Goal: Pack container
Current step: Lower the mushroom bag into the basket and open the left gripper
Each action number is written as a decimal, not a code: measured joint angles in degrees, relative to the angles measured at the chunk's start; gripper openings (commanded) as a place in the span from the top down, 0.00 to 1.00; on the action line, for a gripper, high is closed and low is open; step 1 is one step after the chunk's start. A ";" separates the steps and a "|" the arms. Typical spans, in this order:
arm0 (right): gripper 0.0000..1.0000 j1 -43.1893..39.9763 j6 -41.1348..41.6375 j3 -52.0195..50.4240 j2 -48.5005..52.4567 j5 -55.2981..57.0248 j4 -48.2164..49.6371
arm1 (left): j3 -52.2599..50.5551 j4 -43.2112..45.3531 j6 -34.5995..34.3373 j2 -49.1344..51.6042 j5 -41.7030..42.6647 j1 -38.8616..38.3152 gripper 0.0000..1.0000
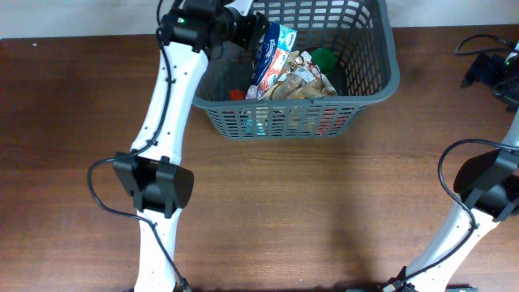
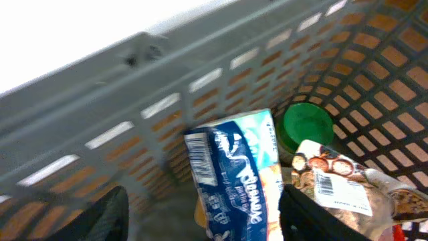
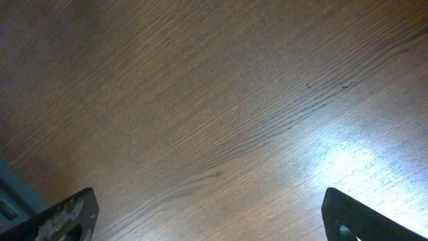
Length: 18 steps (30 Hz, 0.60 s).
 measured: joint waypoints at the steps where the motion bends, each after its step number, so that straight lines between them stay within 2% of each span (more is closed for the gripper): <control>1: 0.01 0.00 0.00 0.00 0.00 0.00 0.00 | 0.00 -0.02 0.00 -0.52 -0.07 0.50 0.28; 5: 0.01 0.00 0.00 0.00 0.00 0.00 0.00 | -0.04 -1.20 -0.17 -5.05 -0.20 1.84 0.23; 10: 0.01 0.00 -0.02 0.00 0.00 -0.02 0.00 | -0.02 -5.55 -0.20 -15.80 -0.20 4.02 0.13; 13: 0.02 0.00 0.00 0.00 0.00 0.00 0.00 | 0.35 -12.00 -0.24 -22.53 -0.17 6.19 0.00; 18: 0.01 0.00 0.02 0.00 0.00 0.00 0.00 | 0.57 -24.04 -0.15 -29.92 -0.07 9.35 0.01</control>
